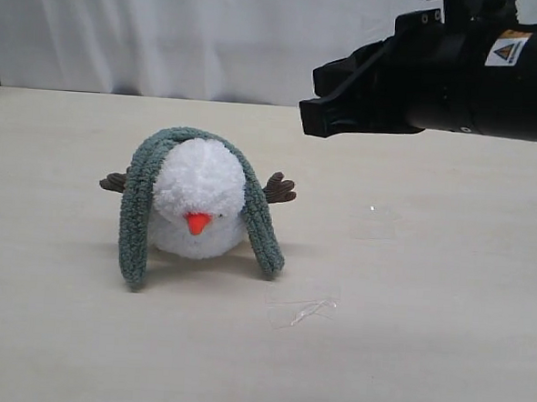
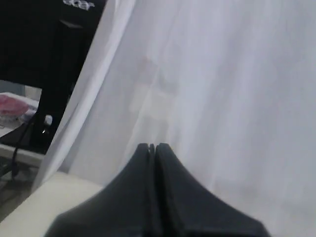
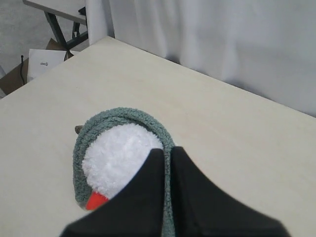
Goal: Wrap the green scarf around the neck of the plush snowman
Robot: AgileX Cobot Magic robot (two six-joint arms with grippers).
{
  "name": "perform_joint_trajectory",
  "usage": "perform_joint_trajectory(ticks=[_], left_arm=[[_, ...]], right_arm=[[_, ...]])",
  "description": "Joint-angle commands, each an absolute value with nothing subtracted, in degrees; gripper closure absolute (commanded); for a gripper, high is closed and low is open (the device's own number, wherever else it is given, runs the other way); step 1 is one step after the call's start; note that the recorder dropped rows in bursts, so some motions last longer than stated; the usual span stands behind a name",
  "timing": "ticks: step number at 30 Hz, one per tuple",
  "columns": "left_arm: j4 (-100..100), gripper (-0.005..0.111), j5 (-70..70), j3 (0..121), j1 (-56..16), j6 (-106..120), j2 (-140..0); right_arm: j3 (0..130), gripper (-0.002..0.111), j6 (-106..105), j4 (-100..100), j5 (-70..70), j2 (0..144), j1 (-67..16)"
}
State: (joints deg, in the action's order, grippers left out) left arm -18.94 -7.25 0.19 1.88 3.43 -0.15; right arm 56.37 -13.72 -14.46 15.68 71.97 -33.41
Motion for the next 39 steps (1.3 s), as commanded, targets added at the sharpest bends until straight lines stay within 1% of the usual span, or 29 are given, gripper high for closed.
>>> perform_joint_trajectory(ticks=[1, 2, 3, 4, 5, 7, 9, 10, 12, 18, 20, 24, 28, 32, 39], left_arm=[[-10.5, 0.107, -16.1, 0.4, 1.9, -16.4, 0.0], [-3.7, 0.107, -15.2, 1.9, 1.9, -22.1, -0.1], [10.1, 0.107, -14.7, 5.1, 1.9, -33.3, -3.7], [17.3, 0.107, -15.6, 6.6, 1.9, -39.6, -6.2], [29.4, 0.107, -19.0, 9.1, 1.9, -50.8, -11.6], [41.5, 0.107, -25.4, 11.5, 1.9, -59.8, -18.5], [50.1, 0.106, -31.8, 13.9, 1.9, -63.9, -25.3], [53.7, 0.104, -34.7, 15.2, 1.9, -64.2, -29.1], [58.0, 0.095, -38.1, 17.4, 1.9, -64.1, -36.3], [65.0, 0.056, -48.2, 22.1, 1.9, -55.3, -55.9], [67.0, 0.047, -52.6, 23.2, 1.9, -51.5, -61.6], [67.3, 0.047, -55.0, 24.7, 1.9, -42.0, -72.0], [62.0, 0.046, -55.1, 24.8, 1.9, -29.1, -79.0], [58.9, 0.046, -56.9, 24.8, 1.9, -20.8, -84.6], [56.2, 0.046, -67.2, 24.8, 1.9, -9.2, -94.1]], right_arm=[[56.1, 0.104, -14.3, -14.5, 15.9, 71.5, -33.5], [56.1, 0.104, -14.3, -14.5, 15.9, 71.5, -33.5], [56.1, 0.104, -14.3, -14.5, 15.9, 71.5, -33.5], [56.3, 0.104, -14.3, -14.5, 16.2, 71.5, -33.5], [56.9, 0.104, -14.3, -14.5, 17.1, 71.5, -33.5], [58.3, 0.104, -14.2, -14.5, 19.7, 71.5, -33.5], [59.9, 0.104, -14.2, -14.5, 22.4, 71.5, -33.5], [60.8, 0.104, -14.2, -14.8, 23.9, 71.5, -33.5], [62.6, 0.104, -14.2, -14.8, 26.6, 71.5, -33.5], [65.7, 0.104, -14.2, -14.8, 30.2, 72.7, -33.5], [67.0, 0.104, -14.3, -14.7, 32.4, 74.4, -33.5], [70.3, 0.104, -14.9, -14.4, 37.6, 79.8, -33.5], [74.8, 0.104, -15.8, -14.4, 40.9, 85.3, -33.5], [78.6, 0.104, -16.9, -14.4, 40.4, 89.3, -33.5], [82.8, 0.104, -17.3, -14.4, 40.2, 96.3, -33.5]])
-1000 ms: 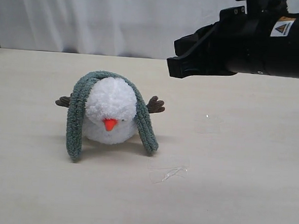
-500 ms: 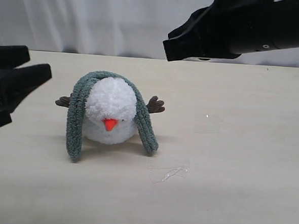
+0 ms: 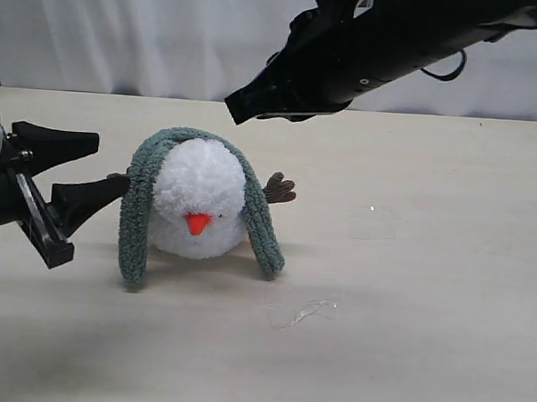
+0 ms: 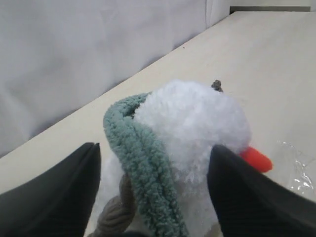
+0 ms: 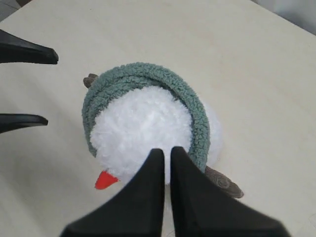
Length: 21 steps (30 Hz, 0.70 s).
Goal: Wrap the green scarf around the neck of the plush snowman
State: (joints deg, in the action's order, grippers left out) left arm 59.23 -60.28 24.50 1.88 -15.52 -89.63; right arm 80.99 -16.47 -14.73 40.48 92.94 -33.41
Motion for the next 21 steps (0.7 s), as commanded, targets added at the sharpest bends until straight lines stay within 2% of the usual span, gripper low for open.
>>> perform_joint_trajectory(ticks=[1, 8, 16, 21], left_arm=[[55.7, 0.046, -68.3, 24.8, 1.9, -8.4, -95.1], [54.3, 0.046, -70.0, 26.8, 1.8, -7.3, -100.7], [56.6, 0.046, -65.0, 30.8, -4.0, -12.1, -103.7], [56.3, 0.046, -64.3, 30.8, -4.4, -11.8, -103.7]], right_arm=[[83.0, 0.104, -17.3, -14.4, 39.9, 97.2, -33.5], [83.2, 0.104, -20.1, -16.5, 35.6, 100.8, -33.5], [83.2, 0.104, -21.6, -17.8, 35.3, 101.8, -33.5], [83.2, 0.104, -26.6, -23.0, 36.7, 102.4, -33.5]])
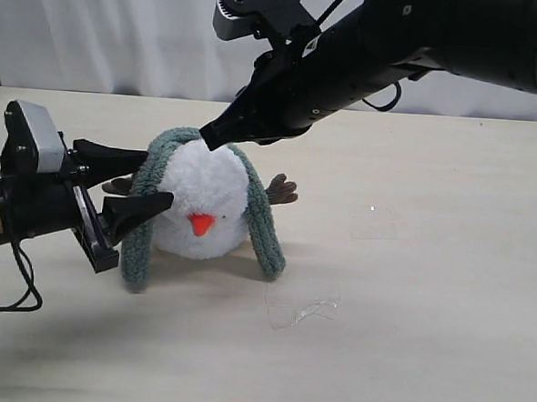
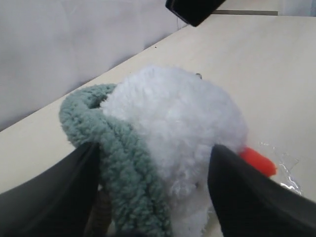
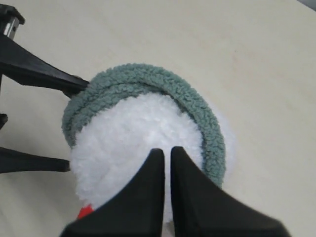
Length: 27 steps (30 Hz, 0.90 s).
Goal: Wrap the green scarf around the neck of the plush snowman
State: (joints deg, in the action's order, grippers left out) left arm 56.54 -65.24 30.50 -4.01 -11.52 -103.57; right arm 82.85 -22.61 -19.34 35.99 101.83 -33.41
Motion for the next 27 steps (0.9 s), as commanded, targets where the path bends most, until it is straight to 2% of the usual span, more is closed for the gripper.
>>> perform_joint_trajectory(ticks=[1, 23, 27], left_arm=[[56.3, 0.046, -63.7, 30.8, -4.4, -11.8, -103.7], [52.7, 0.047, -60.4, 30.8, -4.4, -11.8, -103.7], [52.2, 0.056, -62.3, 30.8, -4.4, -11.8, -103.7]], right_arm=[[83.2, 0.104, -26.8, -23.6, 36.7, 102.6, -33.5], [83.2, 0.104, -35.3, -33.8, 36.3, 107.0, -33.5], [83.2, 0.104, -35.3, -33.8, 36.3, 107.7, -33.5]])
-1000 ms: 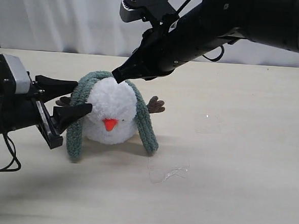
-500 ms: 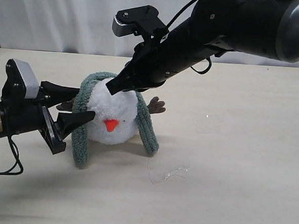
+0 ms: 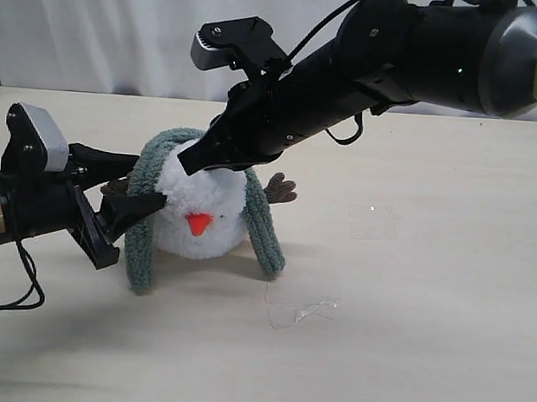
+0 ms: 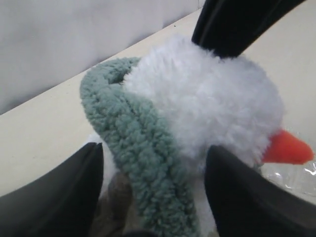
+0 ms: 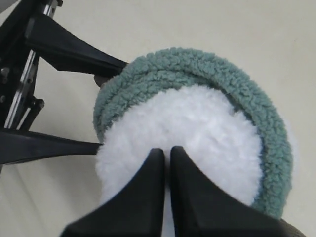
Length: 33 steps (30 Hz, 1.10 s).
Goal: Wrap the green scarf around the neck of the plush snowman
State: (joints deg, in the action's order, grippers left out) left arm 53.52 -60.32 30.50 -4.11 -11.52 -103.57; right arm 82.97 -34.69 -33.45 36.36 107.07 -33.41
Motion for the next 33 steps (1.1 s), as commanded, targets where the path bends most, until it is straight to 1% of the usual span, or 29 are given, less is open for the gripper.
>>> perform_joint_trajectory(ticks=[1, 14, 20, 23, 25, 29, 33], left_arm=[[51.7, 0.061, -62.8, 30.8, -4.4, -11.8, -103.7], [48.5, 0.107, -65.4, 30.8, -4.4, -9.9, -103.7], [45.3, 0.107, -60.9, 30.8, -4.4, -7.6, -102.9], [49.8, 0.107, -52.3, 30.8, -4.4, -11.5, -98.7], [55.6, 0.107, -49.7, 30.8, -4.4, -15.8, -96.3], [62.4, 0.107, -50.6, 30.8, -4.4, -22.8, -95.5], [63.4, 0.107, -49.0, 30.8, -4.4, -30.2, -95.5]], right_arm=[[83.2, 0.104, -35.3, -33.8, 36.3, 107.8, -33.5], [83.2, 0.104, -35.2, -33.7, 36.3, 110.0, -33.5], [83.2, 0.104, -35.2, -33.7, 36.3, 109.8, -33.5], [83.2, 0.104, -34.9, -33.6, 36.2, 109.8, -33.0], [83.2, 0.104, -34.3, -33.6, 36.2, 109.8, -32.2], [83.2, 0.104, -33.6, -33.6, 36.2, 109.8, -31.4], [83.2, 0.104, -33.6, -33.9, 36.2, 109.8, -31.2]])
